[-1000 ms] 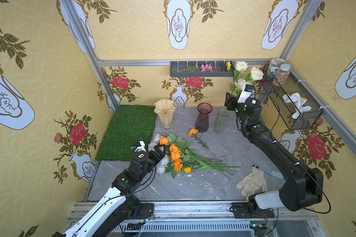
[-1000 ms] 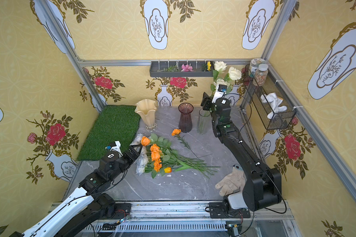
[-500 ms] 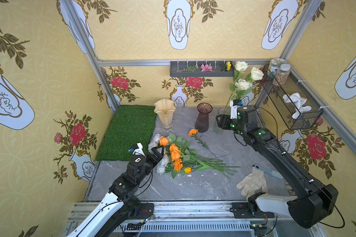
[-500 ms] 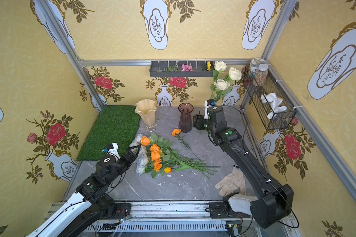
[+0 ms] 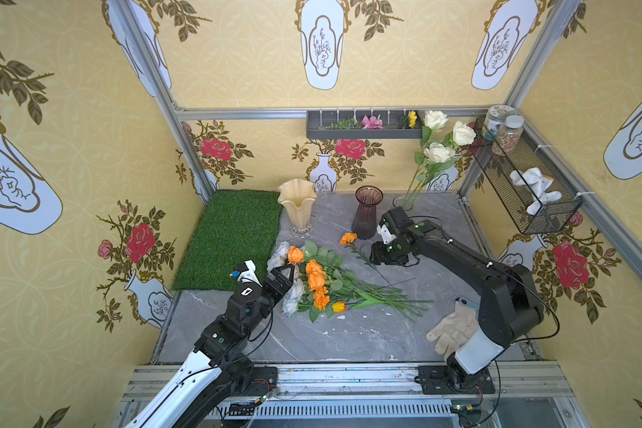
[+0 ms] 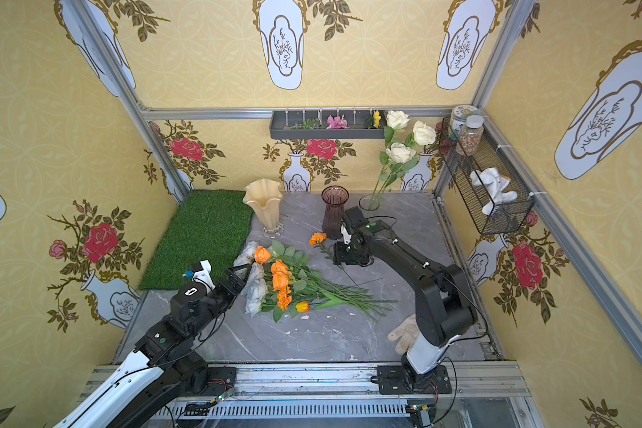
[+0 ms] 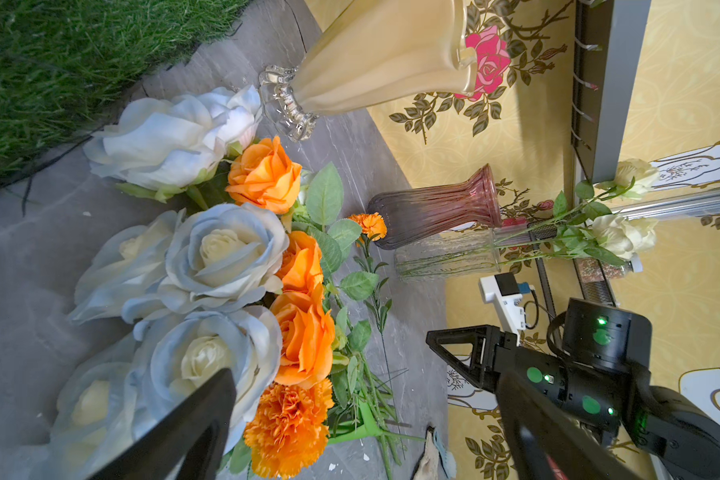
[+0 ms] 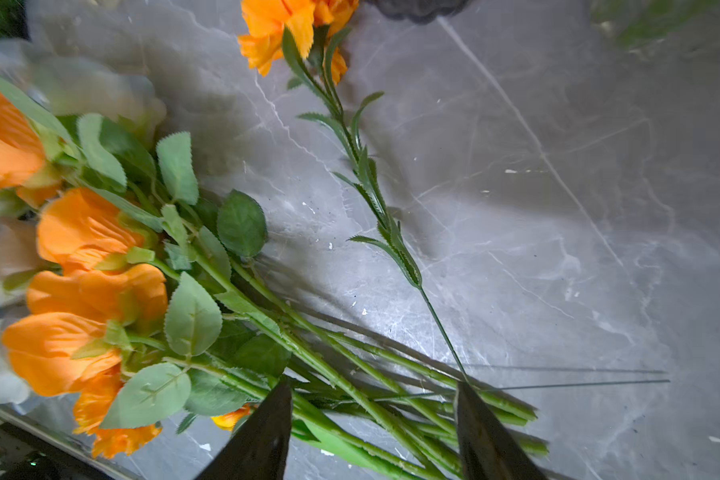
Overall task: Arrange the flowers in different vases according to their colors
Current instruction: Pick up the flower at the center of the board.
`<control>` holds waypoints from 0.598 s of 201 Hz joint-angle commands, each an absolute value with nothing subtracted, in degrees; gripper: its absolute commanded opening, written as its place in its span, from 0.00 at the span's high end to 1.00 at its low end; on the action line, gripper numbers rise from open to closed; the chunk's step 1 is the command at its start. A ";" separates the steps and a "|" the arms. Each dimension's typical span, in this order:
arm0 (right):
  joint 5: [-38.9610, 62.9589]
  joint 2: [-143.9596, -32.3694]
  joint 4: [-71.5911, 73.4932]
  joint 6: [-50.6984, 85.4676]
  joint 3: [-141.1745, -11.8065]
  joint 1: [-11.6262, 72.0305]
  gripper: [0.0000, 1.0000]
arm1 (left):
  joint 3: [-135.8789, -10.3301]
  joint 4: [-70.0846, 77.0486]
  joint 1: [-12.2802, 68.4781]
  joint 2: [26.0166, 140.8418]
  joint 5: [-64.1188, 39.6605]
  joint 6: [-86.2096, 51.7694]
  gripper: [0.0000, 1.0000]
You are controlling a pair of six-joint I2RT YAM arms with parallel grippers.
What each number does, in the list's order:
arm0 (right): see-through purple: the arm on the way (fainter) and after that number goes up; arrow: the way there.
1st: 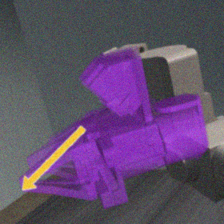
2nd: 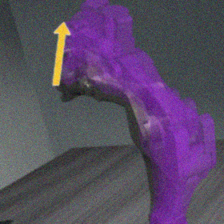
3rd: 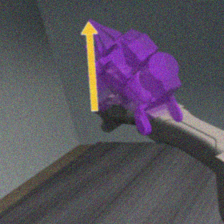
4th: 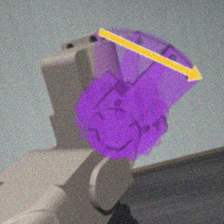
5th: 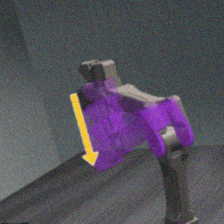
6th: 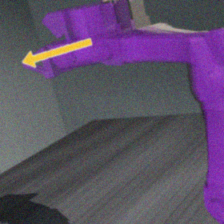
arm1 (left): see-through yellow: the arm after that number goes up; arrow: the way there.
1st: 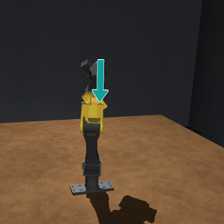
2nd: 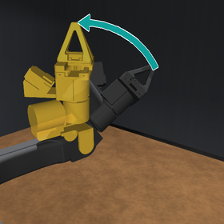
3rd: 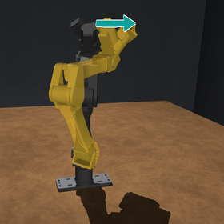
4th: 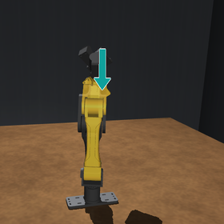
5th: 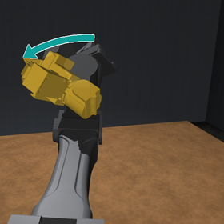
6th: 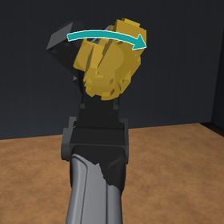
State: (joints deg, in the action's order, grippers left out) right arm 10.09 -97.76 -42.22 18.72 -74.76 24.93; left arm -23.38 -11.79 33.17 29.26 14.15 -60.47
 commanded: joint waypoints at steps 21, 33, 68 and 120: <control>7.83 -104.47 -38.73 12.53 -76.43 25.05 0.38 | -24.42 -10.75 33.12 31.81 14.16 -59.17 0.00; 8.26 -106.60 -37.87 11.81 -76.92 25.05 0.39 | -24.81 -10.87 33.13 32.36 14.24 -58.93 0.00; 9.00 -111.68 -36.32 10.30 -77.50 25.07 0.49 | -25.38 -10.61 33.13 33.69 14.55 -58.49 0.00; 3.05 -116.43 -37.67 5.05 -79.53 29.10 0.70 | -26.38 -10.31 33.11 35.89 14.59 -57.75 0.00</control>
